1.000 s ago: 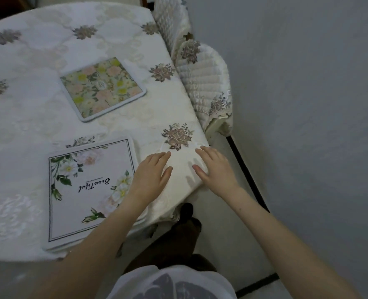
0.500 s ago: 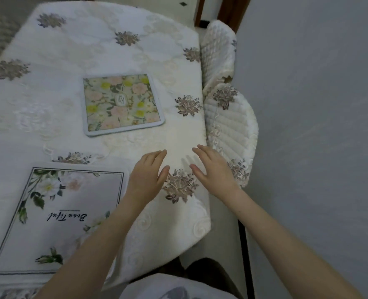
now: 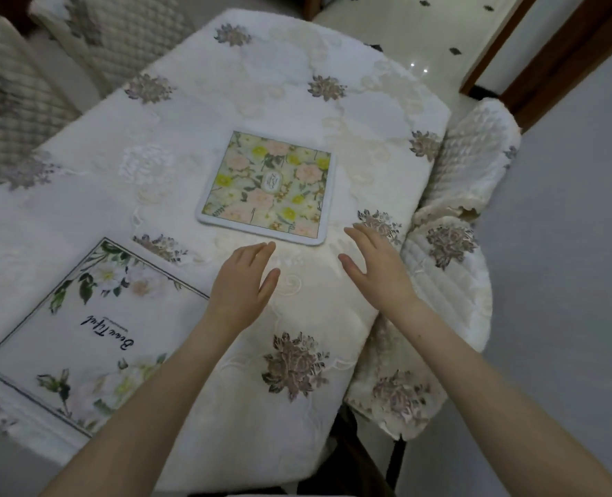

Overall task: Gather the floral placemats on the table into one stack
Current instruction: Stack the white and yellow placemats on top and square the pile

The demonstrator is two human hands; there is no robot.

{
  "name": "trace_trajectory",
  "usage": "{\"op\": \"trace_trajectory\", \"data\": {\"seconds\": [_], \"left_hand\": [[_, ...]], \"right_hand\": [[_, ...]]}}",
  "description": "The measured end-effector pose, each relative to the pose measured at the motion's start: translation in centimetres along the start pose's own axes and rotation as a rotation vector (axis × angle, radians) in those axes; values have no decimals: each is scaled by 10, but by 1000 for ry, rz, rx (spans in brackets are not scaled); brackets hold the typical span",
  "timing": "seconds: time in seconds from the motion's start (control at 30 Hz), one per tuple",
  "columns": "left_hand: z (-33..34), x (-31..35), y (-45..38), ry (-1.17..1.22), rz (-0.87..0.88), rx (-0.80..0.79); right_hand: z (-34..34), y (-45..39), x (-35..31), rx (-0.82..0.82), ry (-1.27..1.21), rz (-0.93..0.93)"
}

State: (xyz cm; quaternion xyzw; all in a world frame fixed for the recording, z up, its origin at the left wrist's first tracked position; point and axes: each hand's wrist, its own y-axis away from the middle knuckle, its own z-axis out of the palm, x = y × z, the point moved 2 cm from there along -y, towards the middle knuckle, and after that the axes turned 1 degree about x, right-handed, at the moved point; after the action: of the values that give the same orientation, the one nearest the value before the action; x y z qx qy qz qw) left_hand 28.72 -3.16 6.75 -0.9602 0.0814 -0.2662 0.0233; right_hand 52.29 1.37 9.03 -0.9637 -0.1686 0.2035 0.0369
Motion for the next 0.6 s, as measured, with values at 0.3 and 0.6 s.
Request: {"op": "trace_trajectory", "data": {"seconds": [0.3, 0.6], "left_hand": [[42, 44, -28, -84, -262, 59], [87, 69, -107, -90, -369, 27]], "right_hand": [[1, -67, 71, -93, -100, -289], [27, -136, 105, -354, -23, -541]]}}
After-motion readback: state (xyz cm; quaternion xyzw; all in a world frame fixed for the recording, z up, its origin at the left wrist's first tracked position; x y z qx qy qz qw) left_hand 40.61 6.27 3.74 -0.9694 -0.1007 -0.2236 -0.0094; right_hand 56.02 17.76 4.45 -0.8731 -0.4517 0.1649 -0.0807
